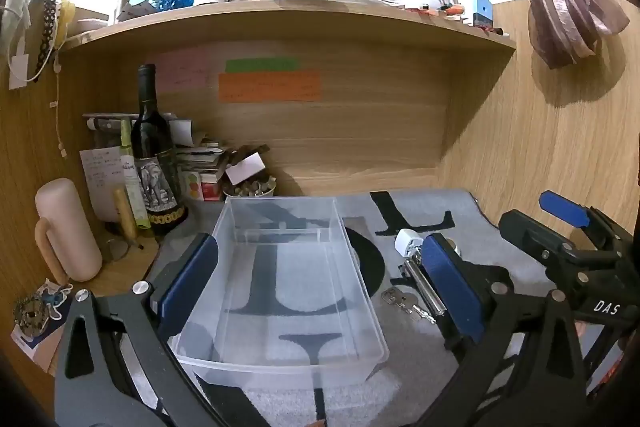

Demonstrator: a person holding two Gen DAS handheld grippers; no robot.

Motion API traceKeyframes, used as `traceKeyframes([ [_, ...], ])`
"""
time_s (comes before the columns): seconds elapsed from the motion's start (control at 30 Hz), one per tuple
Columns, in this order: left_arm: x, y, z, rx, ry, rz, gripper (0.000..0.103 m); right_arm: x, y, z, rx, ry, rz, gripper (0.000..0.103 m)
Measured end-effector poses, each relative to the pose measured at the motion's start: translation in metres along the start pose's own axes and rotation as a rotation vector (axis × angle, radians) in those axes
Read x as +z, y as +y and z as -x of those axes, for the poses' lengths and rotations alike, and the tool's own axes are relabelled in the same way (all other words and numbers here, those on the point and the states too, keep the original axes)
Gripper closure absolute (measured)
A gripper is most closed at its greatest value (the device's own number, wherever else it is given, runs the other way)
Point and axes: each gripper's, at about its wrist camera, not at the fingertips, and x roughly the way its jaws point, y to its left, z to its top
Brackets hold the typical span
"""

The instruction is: Organize rigid objects

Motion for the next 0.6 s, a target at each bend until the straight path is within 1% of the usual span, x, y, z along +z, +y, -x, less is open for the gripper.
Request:
traceKeyframes([
  [0.07, 0.0002, -0.0007, -0.0001, 0.01, 0.005, -0.025, 0.0, 0.0001, -0.0001, 0.0004, 0.003, -0.005, -0.008, 0.0],
  [0.23, 0.0005, -0.0011, -0.001, 0.011, 0.0, -0.018, 0.0, 0.0005, -0.0003, 0.0004, -0.001, 0.003, -0.007, 0.0],
  [0.3, 0.0038, -0.0069, 0.0004, 0.011, -0.002, -0.018, 0.0, 0.0007, -0.0001, 0.0002, 0.0, 0.006, -0.006, 0.0],
  [0.43, 0.0063, -0.0044, 0.0011, 0.007, -0.009, -0.014, 0.0, -0.0063, 0.0033, -0.0057, -0.001, 0.005, -0.001, 0.0],
  [0.6, 0.0038, -0.0061, 0.0037, 0.013, -0.02, -0.021, 0.0, -0.0043, 0.0043, -0.0056, 0.0, 0.01, 0.007, 0.0],
])
